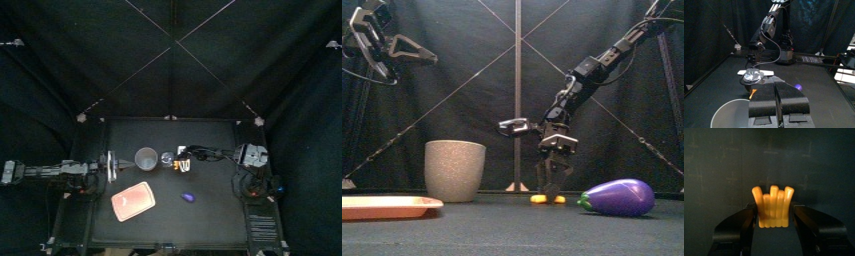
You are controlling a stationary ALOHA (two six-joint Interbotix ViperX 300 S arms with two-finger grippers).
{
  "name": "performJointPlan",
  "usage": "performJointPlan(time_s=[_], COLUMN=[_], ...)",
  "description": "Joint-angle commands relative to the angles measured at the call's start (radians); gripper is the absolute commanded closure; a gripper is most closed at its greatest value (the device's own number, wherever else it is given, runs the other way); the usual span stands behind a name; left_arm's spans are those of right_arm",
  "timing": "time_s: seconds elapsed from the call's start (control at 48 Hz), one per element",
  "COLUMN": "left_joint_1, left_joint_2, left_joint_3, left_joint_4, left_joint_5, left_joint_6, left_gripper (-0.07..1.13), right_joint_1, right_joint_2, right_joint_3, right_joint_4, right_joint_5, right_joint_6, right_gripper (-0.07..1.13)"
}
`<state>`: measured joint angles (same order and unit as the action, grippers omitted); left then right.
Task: Pick the fries then place it in the grey bowl
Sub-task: Place fries in the grey bowl
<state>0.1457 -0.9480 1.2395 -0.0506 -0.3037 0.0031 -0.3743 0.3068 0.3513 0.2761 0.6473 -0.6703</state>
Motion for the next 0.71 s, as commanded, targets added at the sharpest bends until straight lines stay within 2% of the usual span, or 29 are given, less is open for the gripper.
performJointPlan(time_s=[0.021,0.083,0.25,0.479,0.708], left_joint_1=[0.005,0.005,0.005,0.006,0.005], left_joint_2=[-0.003,-0.005,-0.005,-0.006,-0.006], left_joint_3=[-0.015,-0.015,-0.014,-0.014,-0.011], left_joint_4=[-0.003,-0.003,-0.003,-0.003,-0.003], left_joint_5=[-0.009,-0.008,-0.009,-0.009,-0.009], left_joint_6=[-0.002,-0.002,-0.002,0.000,0.002], left_gripper=[1.06,1.06,1.06,1.06,1.06], right_joint_1=[0.008,0.009,0.009,0.021,0.051], right_joint_2=[-0.020,-0.032,-0.097,-0.227,-0.299], right_joint_3=[0.002,0.002,-0.012,-0.017,-0.020], right_joint_4=[0.008,0.011,0.049,0.141,0.158], right_joint_5=[-0.002,-0.003,-0.046,-0.204,-0.379], right_joint_6=[0.009,0.011,0.011,0.005,0.002], right_gripper=[0.37,0.42,0.42,0.42,0.42])
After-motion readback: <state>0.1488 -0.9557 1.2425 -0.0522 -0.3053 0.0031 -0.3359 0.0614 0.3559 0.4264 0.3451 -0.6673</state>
